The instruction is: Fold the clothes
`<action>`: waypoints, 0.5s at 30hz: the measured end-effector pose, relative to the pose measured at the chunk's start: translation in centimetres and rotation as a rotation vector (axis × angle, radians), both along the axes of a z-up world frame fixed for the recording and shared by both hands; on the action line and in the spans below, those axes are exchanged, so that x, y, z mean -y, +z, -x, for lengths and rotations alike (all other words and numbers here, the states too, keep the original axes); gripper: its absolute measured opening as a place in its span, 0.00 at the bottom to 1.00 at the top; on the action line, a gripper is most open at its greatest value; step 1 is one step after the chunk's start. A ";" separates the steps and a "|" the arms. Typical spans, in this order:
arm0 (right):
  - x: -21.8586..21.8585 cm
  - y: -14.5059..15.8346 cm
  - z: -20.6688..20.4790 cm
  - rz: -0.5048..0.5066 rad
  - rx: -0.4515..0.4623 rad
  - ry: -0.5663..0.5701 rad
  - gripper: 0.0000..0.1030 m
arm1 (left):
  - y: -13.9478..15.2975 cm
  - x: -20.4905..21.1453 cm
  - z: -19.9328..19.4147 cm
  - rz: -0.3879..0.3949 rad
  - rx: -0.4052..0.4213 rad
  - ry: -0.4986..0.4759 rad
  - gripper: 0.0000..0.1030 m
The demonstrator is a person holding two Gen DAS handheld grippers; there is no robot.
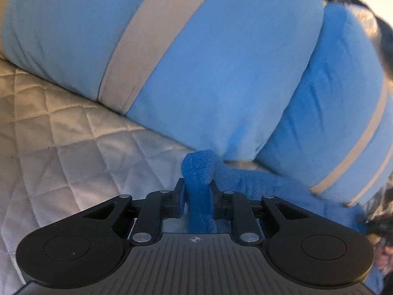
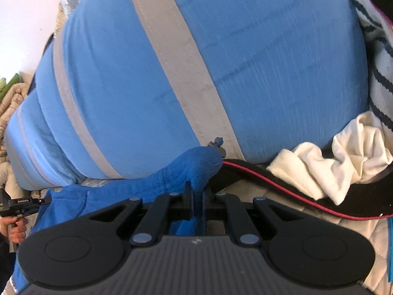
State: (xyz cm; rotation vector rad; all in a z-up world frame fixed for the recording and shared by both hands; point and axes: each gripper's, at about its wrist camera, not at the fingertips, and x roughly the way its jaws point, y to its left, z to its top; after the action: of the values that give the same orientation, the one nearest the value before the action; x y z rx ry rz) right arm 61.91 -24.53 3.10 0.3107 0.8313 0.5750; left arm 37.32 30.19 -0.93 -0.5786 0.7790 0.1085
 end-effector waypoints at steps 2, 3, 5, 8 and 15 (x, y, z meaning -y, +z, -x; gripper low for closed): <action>-0.2 -0.4 -0.3 0.013 -0.006 0.002 0.07 | -0.6 0.2 -0.3 -0.002 -0.027 0.002 0.17; -0.3 -0.7 -0.4 0.017 -0.011 0.002 0.07 | -1.0 0.2 -0.4 -0.002 -0.041 0.002 0.18; -0.8 -1.1 -0.5 0.050 -0.011 0.011 0.07 | -1.5 0.2 -0.5 0.004 -0.063 0.004 0.22; -1.2 -1.6 -0.3 0.088 -0.017 0.021 0.11 | -1.9 -0.4 -0.2 0.060 -0.061 0.019 0.28; -0.1 -0.8 0.7 0.121 -0.017 -0.018 0.79 | -0.5 -2.4 2.5 0.081 -0.060 0.192 0.68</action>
State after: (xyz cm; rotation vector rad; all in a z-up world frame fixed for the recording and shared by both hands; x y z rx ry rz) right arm 61.22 -24.39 2.33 0.2125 0.8746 0.5037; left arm 34.85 32.56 -1.39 -0.7296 0.7876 0.2730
